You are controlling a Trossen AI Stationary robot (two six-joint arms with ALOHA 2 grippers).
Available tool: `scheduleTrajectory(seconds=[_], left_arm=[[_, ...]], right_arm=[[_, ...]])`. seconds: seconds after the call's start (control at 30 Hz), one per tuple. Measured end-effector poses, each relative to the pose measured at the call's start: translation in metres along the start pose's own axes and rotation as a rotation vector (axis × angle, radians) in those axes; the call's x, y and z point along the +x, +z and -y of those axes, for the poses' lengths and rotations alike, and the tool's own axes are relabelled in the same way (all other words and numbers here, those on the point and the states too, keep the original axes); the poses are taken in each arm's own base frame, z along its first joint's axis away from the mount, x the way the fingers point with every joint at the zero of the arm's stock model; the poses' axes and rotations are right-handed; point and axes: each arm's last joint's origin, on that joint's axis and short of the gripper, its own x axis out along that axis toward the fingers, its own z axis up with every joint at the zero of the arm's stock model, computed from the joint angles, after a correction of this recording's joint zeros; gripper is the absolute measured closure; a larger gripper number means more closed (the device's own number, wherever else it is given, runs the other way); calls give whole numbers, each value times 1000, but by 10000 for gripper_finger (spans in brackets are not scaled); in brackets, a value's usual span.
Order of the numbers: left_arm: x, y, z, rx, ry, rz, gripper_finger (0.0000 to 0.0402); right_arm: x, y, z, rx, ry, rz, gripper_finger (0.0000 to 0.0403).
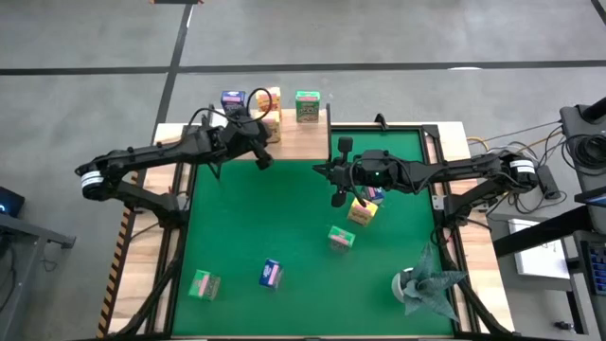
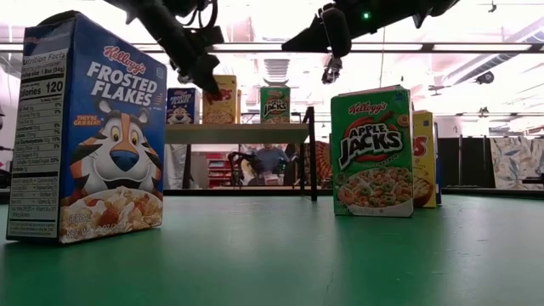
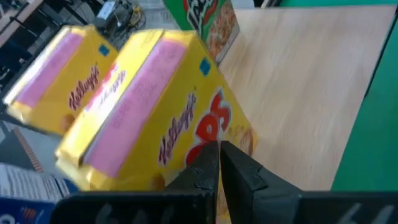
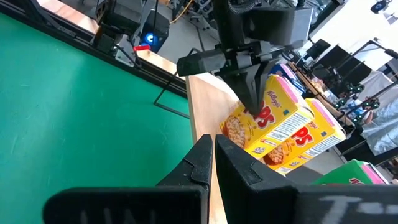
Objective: Stack cereal on shelf
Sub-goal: Put the left yellow cereal box on the shelf aligned with the other yellow cereal box
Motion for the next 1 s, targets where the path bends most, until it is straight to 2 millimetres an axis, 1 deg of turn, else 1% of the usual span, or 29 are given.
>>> scheduleTrajectory(seconds=[0.13, 0.33, 0.4, 0.47, 0.57, 0.7, 0.8, 0.87, 1.0], left_arm=[[-10, -3, -3, -10, -7, -16, 401], [-46, -12, -16, 11, 31, -34, 401], [-55, -16, -20, 15, 30, -42, 401], [-59, -20, -22, -8, 39, -30, 401], [-56, -25, -21, -50, 59, 35, 401], [-45, -31, -15, -85, 74, 100, 402], [-38, -33, -12, -102, 113, 118, 401], [-34, -36, -10, -105, 152, 100, 402], [-28, -34, -8, -108, 164, 99, 402]], right_arm=[[0, -1, -1, -7, 8, -13, 394], [0, -2, -1, -8, 9, -18, 394], [0, -2, -1, -8, 9, -18, 394], [0, -2, -1, -13, 8, -19, 394], [0, -3, 1, -16, 4, -19, 394], [1, -4, 3, -14, -2, -21, 394], [1, -5, 4, -13, -6, -24, 394], [1, -5, 4, -14, -5, -25, 394], [1, -5, 5, -13, -7, -26, 394]])
